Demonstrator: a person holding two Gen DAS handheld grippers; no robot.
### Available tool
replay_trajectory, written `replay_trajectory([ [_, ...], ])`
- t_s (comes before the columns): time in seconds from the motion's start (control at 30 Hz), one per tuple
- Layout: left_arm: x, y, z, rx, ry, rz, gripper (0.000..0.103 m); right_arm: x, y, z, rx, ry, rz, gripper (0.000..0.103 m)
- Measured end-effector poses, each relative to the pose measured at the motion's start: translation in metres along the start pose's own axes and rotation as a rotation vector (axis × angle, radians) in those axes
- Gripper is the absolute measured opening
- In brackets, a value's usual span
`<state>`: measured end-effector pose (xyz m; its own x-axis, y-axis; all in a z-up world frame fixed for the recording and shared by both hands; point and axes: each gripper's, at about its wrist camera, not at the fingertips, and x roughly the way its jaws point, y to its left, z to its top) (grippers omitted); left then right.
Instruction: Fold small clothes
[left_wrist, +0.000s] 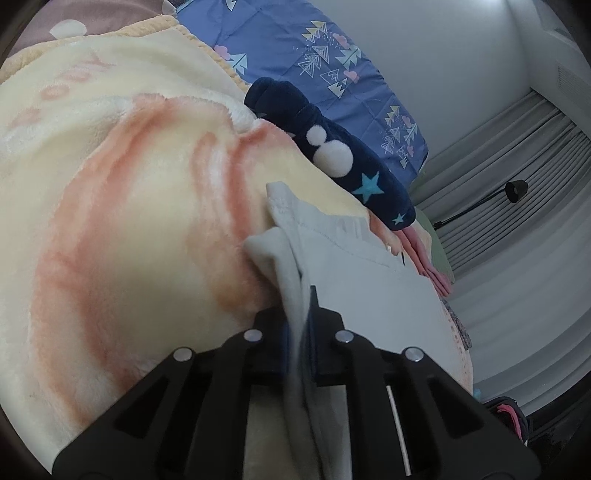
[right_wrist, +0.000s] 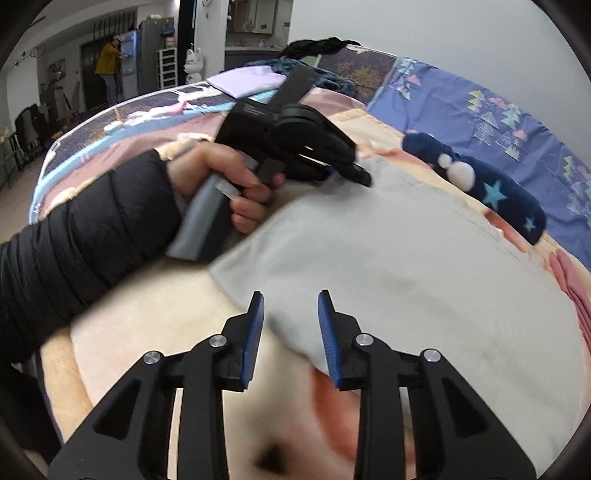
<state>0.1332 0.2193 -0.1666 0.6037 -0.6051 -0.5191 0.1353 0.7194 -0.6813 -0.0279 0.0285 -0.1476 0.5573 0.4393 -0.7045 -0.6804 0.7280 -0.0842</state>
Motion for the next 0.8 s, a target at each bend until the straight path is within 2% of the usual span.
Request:
replay_trajectory([
  [0.07, 0.0, 0.0, -0.001, 0.005, 0.001, 0.004, 0.009, -0.011, -0.024, -0.006, 0.081, -0.012, -0.029, 0.031],
  [0.2, 0.001, -0.001, -0.001, 0.01, 0.003, 0.013, 0.009, -0.035, -0.099, -0.033, 0.435, -0.057, -0.204, 0.031],
  [0.27, 0.001, -0.001, -0.001, 0.011, 0.003, 0.015, 0.009, -0.029, -0.121, -0.053, 0.548, -0.01, -0.248, 0.031],
  [0.3, 0.001, -0.001, -0.001, 0.012, 0.003, 0.015, 0.009, -0.016, -0.13, -0.064, 0.595, 0.064, -0.235, 0.031],
  [0.33, 0.001, -0.001, -0.001, 0.013, 0.004, 0.016, 0.011, -0.005, -0.136, -0.077, 0.645, 0.109, -0.184, 0.031],
  [0.37, 0.002, -0.002, -0.001, 0.016, 0.004, 0.021, 0.011, -0.009, -0.138, -0.08, 0.66, 0.078, -0.172, 0.03],
  [0.43, 0.002, -0.003, -0.002, 0.022, 0.002, 0.03, 0.011, -0.015, -0.14, -0.075, 0.654, 0.083, -0.159, 0.03],
  [0.53, 0.002, -0.003, -0.002, 0.022, 0.001, 0.031, 0.011, -0.025, -0.141, -0.07, 0.648, 0.043, -0.165, 0.03],
  [0.63, 0.003, -0.004, -0.003, 0.027, 0.001, 0.039, 0.011, -0.032, -0.127, -0.062, 0.572, -0.002, -0.172, 0.03],
  [0.73, 0.004, -0.004, -0.003, 0.035, 0.002, 0.049, 0.011, -0.028, -0.078, -0.04, 0.317, -0.032, -0.164, 0.032],
  [0.8, 0.004, -0.004, -0.003, 0.038, 0.003, 0.051, 0.011, -0.019, -0.032, -0.03, 0.084, -0.025, -0.16, 0.036],
])
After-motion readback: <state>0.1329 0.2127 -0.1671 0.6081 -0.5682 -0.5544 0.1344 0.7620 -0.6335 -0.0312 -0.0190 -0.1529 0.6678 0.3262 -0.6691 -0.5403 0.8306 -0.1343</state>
